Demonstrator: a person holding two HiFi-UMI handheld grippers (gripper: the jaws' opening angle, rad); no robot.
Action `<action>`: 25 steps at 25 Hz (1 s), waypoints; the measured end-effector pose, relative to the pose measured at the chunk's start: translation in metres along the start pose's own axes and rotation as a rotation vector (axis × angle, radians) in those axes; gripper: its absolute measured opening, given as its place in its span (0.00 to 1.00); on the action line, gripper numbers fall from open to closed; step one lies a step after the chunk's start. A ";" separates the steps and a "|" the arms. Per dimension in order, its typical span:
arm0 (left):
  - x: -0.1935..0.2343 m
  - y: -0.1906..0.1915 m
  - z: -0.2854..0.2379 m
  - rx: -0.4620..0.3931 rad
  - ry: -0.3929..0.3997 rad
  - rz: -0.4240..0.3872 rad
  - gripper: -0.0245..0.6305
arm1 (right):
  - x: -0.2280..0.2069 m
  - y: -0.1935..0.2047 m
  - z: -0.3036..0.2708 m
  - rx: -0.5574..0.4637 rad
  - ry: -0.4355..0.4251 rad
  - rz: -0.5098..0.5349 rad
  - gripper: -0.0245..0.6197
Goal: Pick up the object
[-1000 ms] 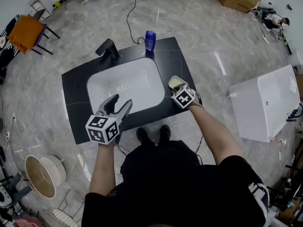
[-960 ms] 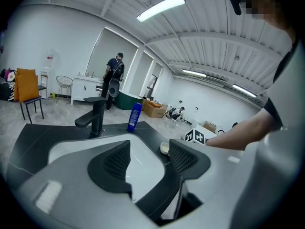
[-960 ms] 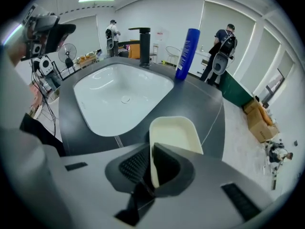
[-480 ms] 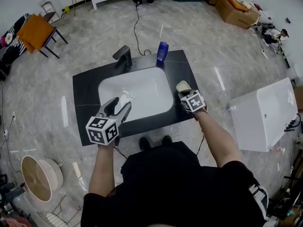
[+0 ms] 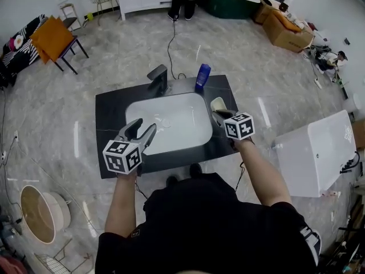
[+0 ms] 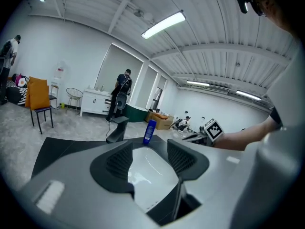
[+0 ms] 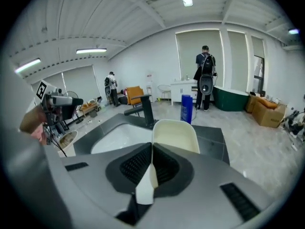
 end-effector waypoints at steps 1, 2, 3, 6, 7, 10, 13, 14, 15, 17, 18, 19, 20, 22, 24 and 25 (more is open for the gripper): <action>0.000 -0.003 0.001 -0.006 -0.006 -0.001 0.40 | -0.001 -0.006 0.001 -0.021 -0.007 -0.012 0.07; 0.000 -0.006 0.002 -0.012 -0.012 -0.001 0.40 | -0.002 -0.013 0.002 -0.044 -0.015 -0.024 0.07; 0.001 -0.009 0.004 -0.017 -0.020 -0.004 0.40 | -0.002 -0.020 0.003 -0.066 -0.024 -0.032 0.07; 0.002 -0.020 0.004 -0.030 -0.044 -0.023 0.39 | -0.002 -0.044 0.006 -0.132 -0.056 -0.030 0.07; 0.003 -0.024 0.004 -0.037 -0.050 -0.025 0.39 | -0.002 -0.052 0.007 -0.153 -0.069 -0.026 0.07; 0.001 -0.033 0.003 -0.057 -0.070 -0.030 0.39 | 0.001 -0.071 0.014 -0.210 -0.108 -0.020 0.07; 0.001 -0.042 0.000 -0.064 -0.090 -0.045 0.39 | 0.001 -0.089 0.022 -0.267 -0.137 -0.018 0.07; 0.001 -0.044 -0.001 -0.066 -0.096 -0.048 0.39 | 0.001 -0.096 0.025 -0.287 -0.145 -0.017 0.07; 0.000 -0.047 -0.002 -0.069 -0.102 -0.051 0.39 | 0.000 -0.101 0.028 -0.305 -0.153 -0.016 0.07; -0.001 -0.050 -0.005 -0.074 -0.112 -0.054 0.39 | -0.002 -0.110 0.036 -0.337 -0.164 -0.011 0.07; -0.001 -0.052 -0.006 -0.078 -0.117 -0.055 0.39 | -0.005 -0.114 0.041 -0.354 -0.167 -0.010 0.07; -0.002 -0.055 -0.007 -0.083 -0.123 -0.057 0.39 | -0.008 -0.118 0.047 -0.373 -0.167 -0.012 0.07; -0.002 -0.058 -0.007 -0.089 -0.130 -0.059 0.39 | -0.012 -0.122 0.054 -0.395 -0.167 -0.016 0.07; -0.002 -0.066 -0.005 -0.107 -0.149 -0.065 0.39 | -0.018 -0.130 0.068 -0.439 -0.162 -0.019 0.07; -0.004 -0.076 0.000 -0.128 -0.166 -0.082 0.38 | -0.023 -0.137 0.083 -0.483 -0.157 -0.015 0.07; -0.006 -0.080 0.002 -0.137 -0.172 -0.093 0.38 | -0.024 -0.141 0.089 -0.506 -0.155 -0.013 0.07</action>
Point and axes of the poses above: the fingertips, and each gripper's own axes: z backward along the fingers, x to its left, y out of its underside, the point moved 1 cm from there along z, backward along the fingers, and after that the axes turned 13 degrees about z, right-handed, at the moved point
